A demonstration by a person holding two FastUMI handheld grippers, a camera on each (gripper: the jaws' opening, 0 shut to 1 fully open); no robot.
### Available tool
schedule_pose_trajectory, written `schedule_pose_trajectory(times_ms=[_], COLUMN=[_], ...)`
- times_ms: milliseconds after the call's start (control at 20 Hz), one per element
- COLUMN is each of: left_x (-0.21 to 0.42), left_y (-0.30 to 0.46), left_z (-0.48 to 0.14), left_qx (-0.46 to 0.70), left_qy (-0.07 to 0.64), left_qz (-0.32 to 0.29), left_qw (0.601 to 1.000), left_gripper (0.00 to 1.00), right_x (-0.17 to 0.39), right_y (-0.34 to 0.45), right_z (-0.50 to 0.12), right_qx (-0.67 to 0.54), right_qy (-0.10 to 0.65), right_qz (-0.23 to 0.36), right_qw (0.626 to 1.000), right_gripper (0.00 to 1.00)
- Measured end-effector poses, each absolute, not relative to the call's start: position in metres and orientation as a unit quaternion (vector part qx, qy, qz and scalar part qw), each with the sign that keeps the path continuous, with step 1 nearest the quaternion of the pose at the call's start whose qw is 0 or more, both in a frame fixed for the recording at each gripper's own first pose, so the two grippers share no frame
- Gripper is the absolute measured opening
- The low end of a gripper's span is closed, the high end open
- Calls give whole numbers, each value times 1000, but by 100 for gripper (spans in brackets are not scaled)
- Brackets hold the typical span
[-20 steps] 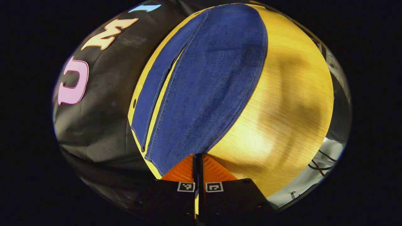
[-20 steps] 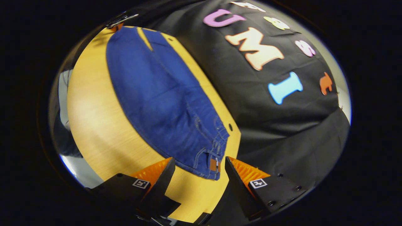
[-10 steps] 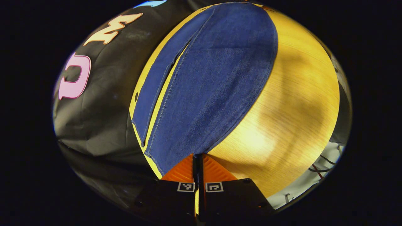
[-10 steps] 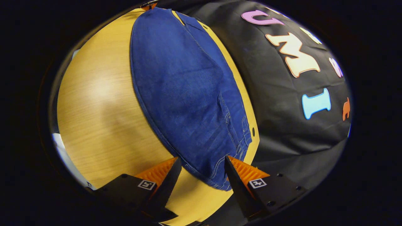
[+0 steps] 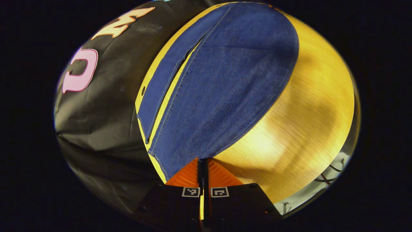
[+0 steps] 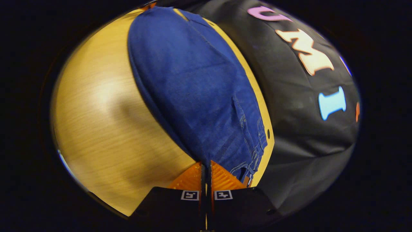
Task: Grasp the waist and the cuffs of the jeans and fold them to make the two legs overlap; first hold the waist and fold one-third of the jeans toward the cuffs, then hold the cuffs and fold the remaining one-third in the same direction to finish folding.
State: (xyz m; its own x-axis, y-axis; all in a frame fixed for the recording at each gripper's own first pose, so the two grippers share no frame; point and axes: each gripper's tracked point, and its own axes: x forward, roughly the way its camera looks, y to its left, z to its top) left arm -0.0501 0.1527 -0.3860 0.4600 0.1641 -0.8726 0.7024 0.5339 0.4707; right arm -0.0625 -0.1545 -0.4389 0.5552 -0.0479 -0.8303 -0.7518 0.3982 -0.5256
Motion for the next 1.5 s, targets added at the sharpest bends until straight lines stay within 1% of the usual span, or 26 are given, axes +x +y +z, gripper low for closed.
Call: schedule_pose_trajectory(times_ms=[100,200,350,600,750,850,950,1100,1250,1400,1450,1500], left_x=[-44,-32,-10,56,108,149,178,215,244,271,275,278], left_y=[152,149,150,159,169,171,169,166,163,166,166,165], left_z=[-380,-363,-321,-293,-278,-276,-281,-299,-323,-344,-350,-357], left_qx=[400,384,384,352,328,298,271,273,294,285,275,267], left_qy=[506,496,476,445,426,416,421,434,444,439,440,441], left_qz=[-165,-143,-119,-118,-98,-89,-88,-95,-101,-90,-87,-86], left_qw=[746,766,783,815,837,854,861,853,840,847,850,852], left_gripper=[0,0,0,0,0,0,0,0,0,0,0,0], right_x=[-51,-36,-8,64,106,128,147,182,210,232,235,237], right_y=[-150,-151,-148,-138,-125,-119,-116,-112,-109,-105,-103,-104], right_z=[-415,-396,-367,-321,-308,-314,-325,-339,-361,-395,-408,-419], right_qx=[-476,-457,-413,-349,-319,-312,-302,-296,-300,-290,-284,-279], right_qy=[379,366,348,315,292,290,295,303,318,340,350,356], right_qz=[220,192,140,56,13,-3,-15,-26,-29,-33,-34,-39], right_qw=[762,788,830,881,902,905,906,905,899,894,892,891], right_gripper=[3,3,3,3,2,2,2,4,2,1,3,2])
